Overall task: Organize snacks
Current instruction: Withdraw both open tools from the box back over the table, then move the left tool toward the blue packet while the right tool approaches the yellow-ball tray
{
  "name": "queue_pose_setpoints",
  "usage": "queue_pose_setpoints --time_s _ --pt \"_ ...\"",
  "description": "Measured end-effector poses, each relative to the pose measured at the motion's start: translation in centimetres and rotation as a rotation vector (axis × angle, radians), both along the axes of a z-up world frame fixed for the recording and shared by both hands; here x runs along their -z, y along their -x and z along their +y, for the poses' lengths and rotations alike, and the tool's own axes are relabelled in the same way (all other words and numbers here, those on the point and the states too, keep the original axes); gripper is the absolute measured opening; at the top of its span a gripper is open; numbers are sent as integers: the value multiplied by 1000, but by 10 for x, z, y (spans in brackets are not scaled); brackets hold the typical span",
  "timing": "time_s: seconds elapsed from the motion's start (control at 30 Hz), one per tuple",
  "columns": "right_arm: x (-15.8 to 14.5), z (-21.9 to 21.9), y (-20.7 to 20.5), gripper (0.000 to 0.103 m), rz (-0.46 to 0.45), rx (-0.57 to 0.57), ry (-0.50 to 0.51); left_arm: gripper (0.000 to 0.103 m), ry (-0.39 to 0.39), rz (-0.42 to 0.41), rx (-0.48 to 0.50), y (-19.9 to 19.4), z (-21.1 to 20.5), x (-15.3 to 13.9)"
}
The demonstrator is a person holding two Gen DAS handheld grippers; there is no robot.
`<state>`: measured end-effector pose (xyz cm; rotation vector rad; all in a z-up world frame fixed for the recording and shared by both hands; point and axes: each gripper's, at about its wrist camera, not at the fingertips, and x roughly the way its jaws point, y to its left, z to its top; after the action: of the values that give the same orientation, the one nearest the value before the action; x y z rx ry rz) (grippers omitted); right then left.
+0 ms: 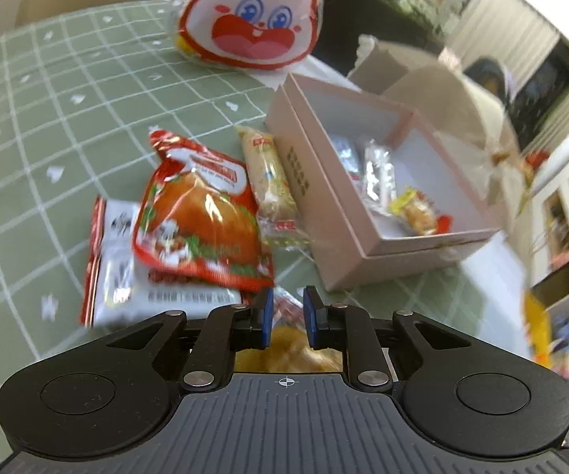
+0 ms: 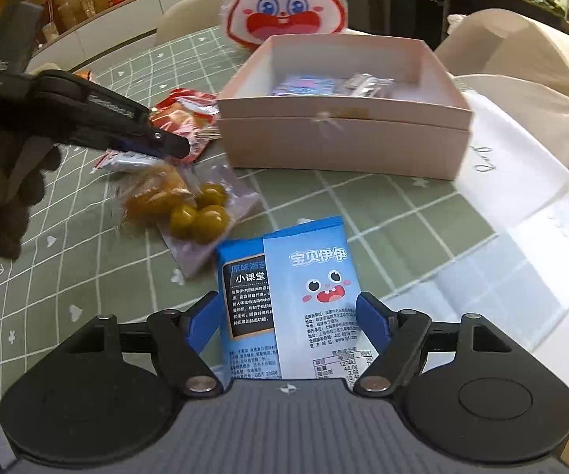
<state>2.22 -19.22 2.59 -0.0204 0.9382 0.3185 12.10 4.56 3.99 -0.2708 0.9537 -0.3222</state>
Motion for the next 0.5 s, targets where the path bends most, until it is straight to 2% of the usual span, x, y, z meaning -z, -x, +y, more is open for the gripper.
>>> queue_pose_setpoints --time_s 0.07,0.17,0.37,0.43,0.5 --pt "0 9 0 78 0 -19 3 21 13 -10 -19 10 7 -6" --pt "2 18 3 81 -5 -45 15 22 -25 -34 -22 24 11 -14" --pt "3 19 5 82 -32 -38 71 24 -225 -106 140 55 -17 -18" --pt "-2 19 7 82 -75 -46 81 25 -232 -94 124 58 -17 -15" --pt "-11 27 9 82 -136 -94 117 25 -190 -63 41 58 -5 -12"
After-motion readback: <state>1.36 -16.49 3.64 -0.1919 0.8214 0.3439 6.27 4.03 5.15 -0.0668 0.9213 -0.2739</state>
